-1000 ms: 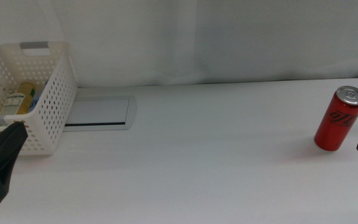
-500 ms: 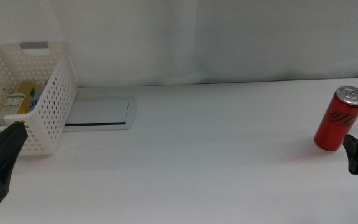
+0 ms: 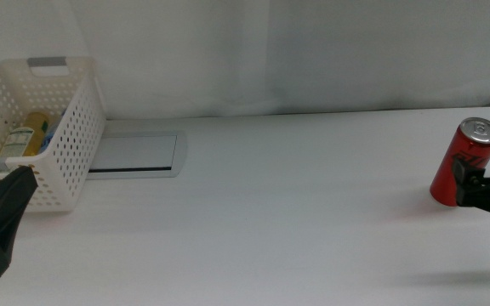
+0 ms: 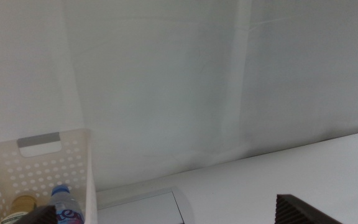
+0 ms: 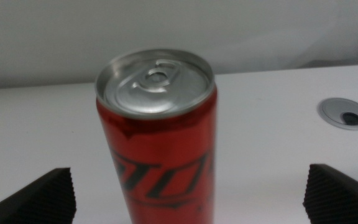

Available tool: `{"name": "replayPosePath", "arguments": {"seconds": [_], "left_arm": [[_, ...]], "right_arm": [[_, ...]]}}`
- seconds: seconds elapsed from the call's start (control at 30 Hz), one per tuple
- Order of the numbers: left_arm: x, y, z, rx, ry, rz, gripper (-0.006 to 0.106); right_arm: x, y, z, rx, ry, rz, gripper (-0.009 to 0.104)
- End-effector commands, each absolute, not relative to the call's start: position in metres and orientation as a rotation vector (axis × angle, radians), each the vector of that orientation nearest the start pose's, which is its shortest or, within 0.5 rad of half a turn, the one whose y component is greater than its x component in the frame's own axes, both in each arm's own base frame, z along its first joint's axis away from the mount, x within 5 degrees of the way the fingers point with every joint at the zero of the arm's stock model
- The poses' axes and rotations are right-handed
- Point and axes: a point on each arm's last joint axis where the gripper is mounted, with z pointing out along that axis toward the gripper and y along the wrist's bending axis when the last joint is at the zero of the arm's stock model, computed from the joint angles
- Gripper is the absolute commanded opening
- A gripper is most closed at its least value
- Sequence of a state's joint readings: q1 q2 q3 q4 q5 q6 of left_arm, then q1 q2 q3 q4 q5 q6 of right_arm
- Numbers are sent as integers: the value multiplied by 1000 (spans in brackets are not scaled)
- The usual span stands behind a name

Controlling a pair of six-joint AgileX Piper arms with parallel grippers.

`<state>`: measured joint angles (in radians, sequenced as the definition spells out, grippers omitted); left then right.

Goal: Use arms to grab the bottles and put them into the dustbin to the left of the table.

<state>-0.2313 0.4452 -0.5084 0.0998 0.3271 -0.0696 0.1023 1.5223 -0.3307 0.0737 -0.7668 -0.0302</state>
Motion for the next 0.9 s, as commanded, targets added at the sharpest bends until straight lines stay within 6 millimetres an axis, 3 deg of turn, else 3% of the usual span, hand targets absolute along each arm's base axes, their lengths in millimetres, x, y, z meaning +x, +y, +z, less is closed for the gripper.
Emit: {"name": "replayPosePath", "arguments": {"seconds": [0.0,0.27,0.6,0.7,0.8,0.87], "left_arm": [[94,-20,322,205,1729,-131,90],[94,-20,322,212,1728,-125,90],[94,-20,322,228,1726,-111,90],[94,-20,322,229,1726,-111,90],[94,-20,322,231,1725,-109,90],[94,-20,322,230,1725,-109,90]], "right_arm": [[252,23,161,-53,1892,58,103],[282,29,146,-72,1891,89,103],[302,34,129,-91,1906,120,98],[308,35,129,-93,1900,120,88],[311,35,129,-93,1916,119,66],[312,35,129,-93,1918,118,45]]}}
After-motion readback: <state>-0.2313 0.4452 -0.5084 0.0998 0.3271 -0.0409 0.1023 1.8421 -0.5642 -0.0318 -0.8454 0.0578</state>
